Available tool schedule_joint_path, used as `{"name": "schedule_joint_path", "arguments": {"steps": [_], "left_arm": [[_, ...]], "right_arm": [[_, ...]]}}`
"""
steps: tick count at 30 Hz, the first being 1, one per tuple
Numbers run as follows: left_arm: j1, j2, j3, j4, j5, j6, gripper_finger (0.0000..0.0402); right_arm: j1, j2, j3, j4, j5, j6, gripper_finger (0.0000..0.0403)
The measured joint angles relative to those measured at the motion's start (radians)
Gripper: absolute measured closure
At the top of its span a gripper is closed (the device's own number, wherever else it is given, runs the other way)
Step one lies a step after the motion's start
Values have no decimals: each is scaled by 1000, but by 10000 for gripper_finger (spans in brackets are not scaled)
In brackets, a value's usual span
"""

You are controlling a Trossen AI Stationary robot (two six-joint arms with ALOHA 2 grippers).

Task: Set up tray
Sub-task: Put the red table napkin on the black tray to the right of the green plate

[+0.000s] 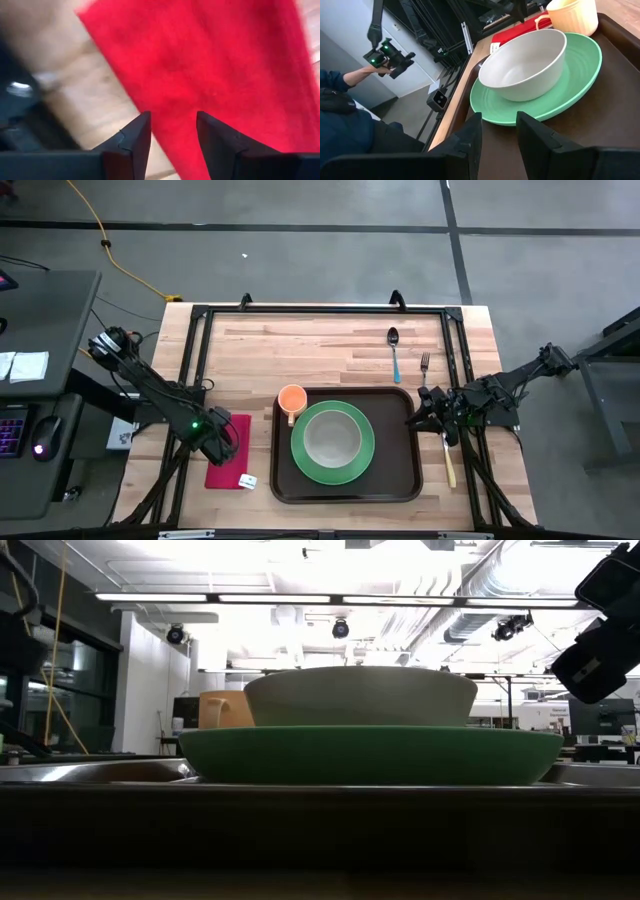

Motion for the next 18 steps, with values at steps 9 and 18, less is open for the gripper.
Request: {"name": "schedule_joint_path", "arguments": {"steps": [9,18], "left_arm": [[1,8,-68,123,64,-46,213],[0,9,-3,12,51,-42,213]], "right_arm": [[0,0,0,-6,-48,41,304],[0,0,0,-7,-45,45,304]]}}
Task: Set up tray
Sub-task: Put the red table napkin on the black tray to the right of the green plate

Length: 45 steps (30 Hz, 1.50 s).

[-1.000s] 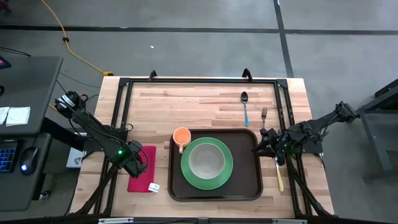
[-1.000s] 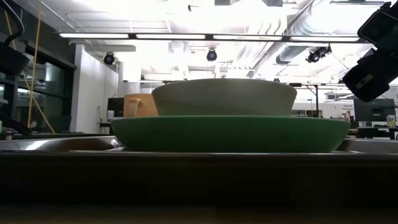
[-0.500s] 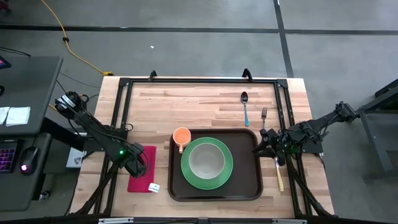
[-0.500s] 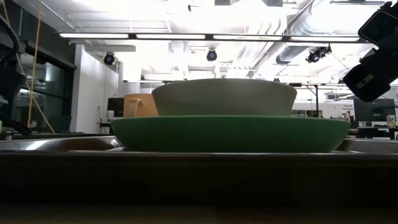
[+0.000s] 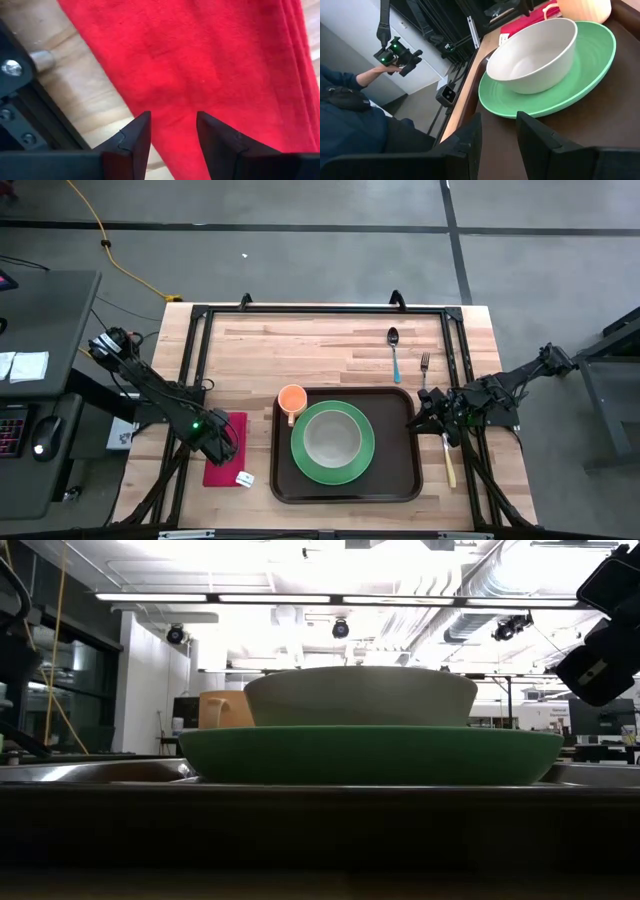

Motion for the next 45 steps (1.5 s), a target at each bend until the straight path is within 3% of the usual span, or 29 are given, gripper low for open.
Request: {"name": "schedule_joint_path", "arguments": {"steps": [16,24,35,39,45], "left_arm": [[0,-1,-16,-64,64,8,213],[0,-9,-111,84,62,11,213],[0,-8,-121,103,49,21,214],[0,-7,-122,115,32,23,235],[0,-6,-122,133,5,22,300]], "right_arm": [[0,0,0,0,-9,23,304],[0,0,0,1,-30,26,304],[0,0,0,0,-38,45,304],[0,0,0,0,-38,45,304],[0,0,0,0,-38,45,304]]}}
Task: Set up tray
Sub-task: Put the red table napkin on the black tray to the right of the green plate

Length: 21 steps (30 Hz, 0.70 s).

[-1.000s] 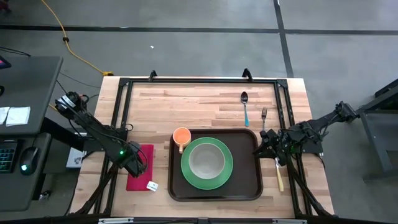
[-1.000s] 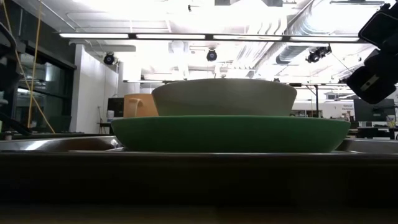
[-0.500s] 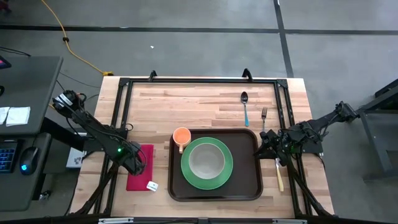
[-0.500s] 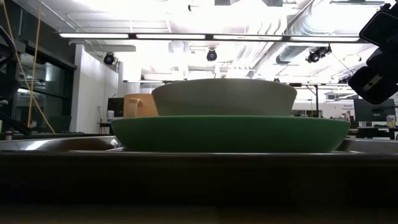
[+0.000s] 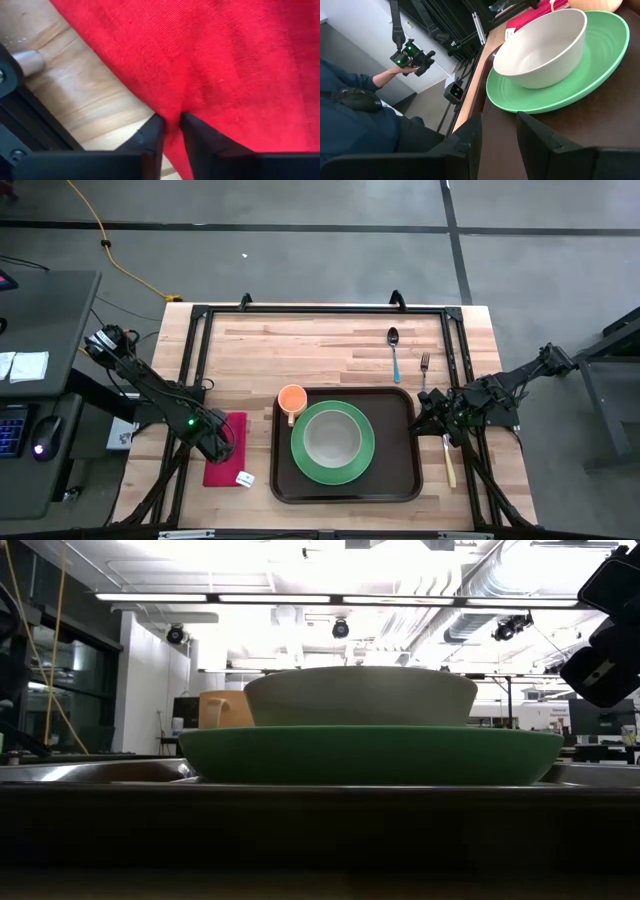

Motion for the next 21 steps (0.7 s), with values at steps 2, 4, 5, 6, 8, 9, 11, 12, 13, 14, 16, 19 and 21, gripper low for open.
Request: {"name": "schedule_joint_path", "arguments": {"steps": [2,4,5,6,8,9,11,12,13,14,16,19,21], "left_arm": [[0,0,0,5,-4,-3,323],[0,0,0,5,-6,-7,343],[0,0,0,5,-8,-7,353],[0,0,0,4,-10,-8,361],[0,0,1,-1,-12,-9,376],[0,0,1,-3,-12,-11,381],[0,0,2,-6,-12,-12,388],[0,0,2,-8,-11,-15,388],[0,0,2,-9,-7,-18,388],[0,0,2,-10,-5,-21,388],[0,2,9,-21,-5,-26,388],[0,9,40,-69,-15,-27,390],[0,11,58,-112,-45,-27,390]], "right_arm": [[0,0,0,0,0,0,304],[0,0,0,0,0,0,304],[0,0,0,0,0,0,304],[0,0,0,0,0,0,304],[0,0,0,0,0,0,304],[0,0,0,0,0,0,304],[0,0,0,0,0,1,304],[0,0,0,0,0,1,304],[0,0,0,0,0,0,304],[0,0,0,0,0,1,304],[0,0,0,0,0,1,304],[0,0,0,0,0,0,304],[0,0,0,0,0,0,304]]}}
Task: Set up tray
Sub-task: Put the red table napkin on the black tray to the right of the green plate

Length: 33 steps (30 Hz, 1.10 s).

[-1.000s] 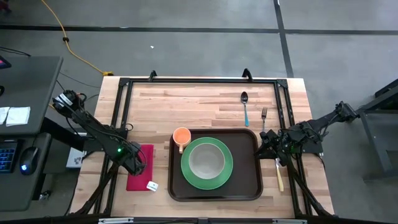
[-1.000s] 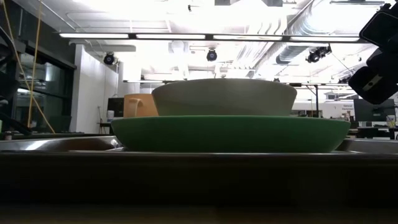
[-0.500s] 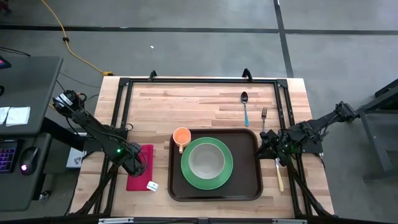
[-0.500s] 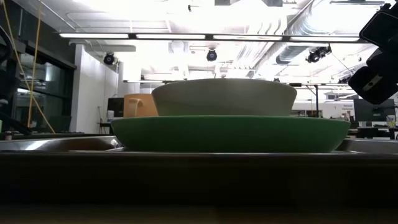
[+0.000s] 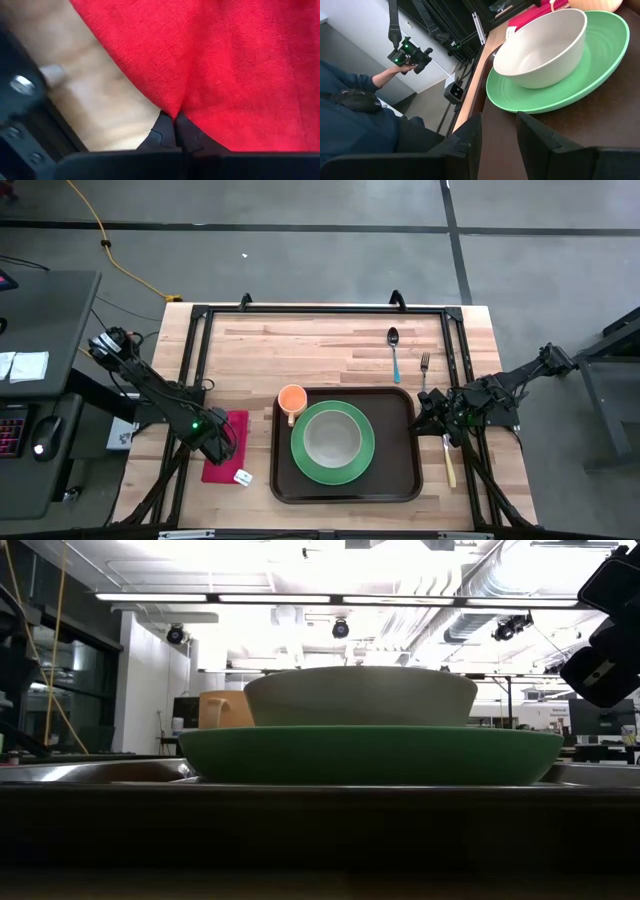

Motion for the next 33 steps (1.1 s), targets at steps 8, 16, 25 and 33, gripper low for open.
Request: {"name": "schedule_joint_path", "arguments": {"steps": [8,16,25,33], "left_arm": [[0,-1,53,-40,-75,0,391],[0,-3,146,-106,-143,1,391],[0,-5,301,-313,-154,9,391],[0,-5,407,-443,-199,19,391]], "right_arm": [[0,0,0,0,-1,-2,304],[0,0,0,0,-1,-3,304],[0,0,0,0,-1,-3,304],[0,0,0,0,-1,-3,304]]}}
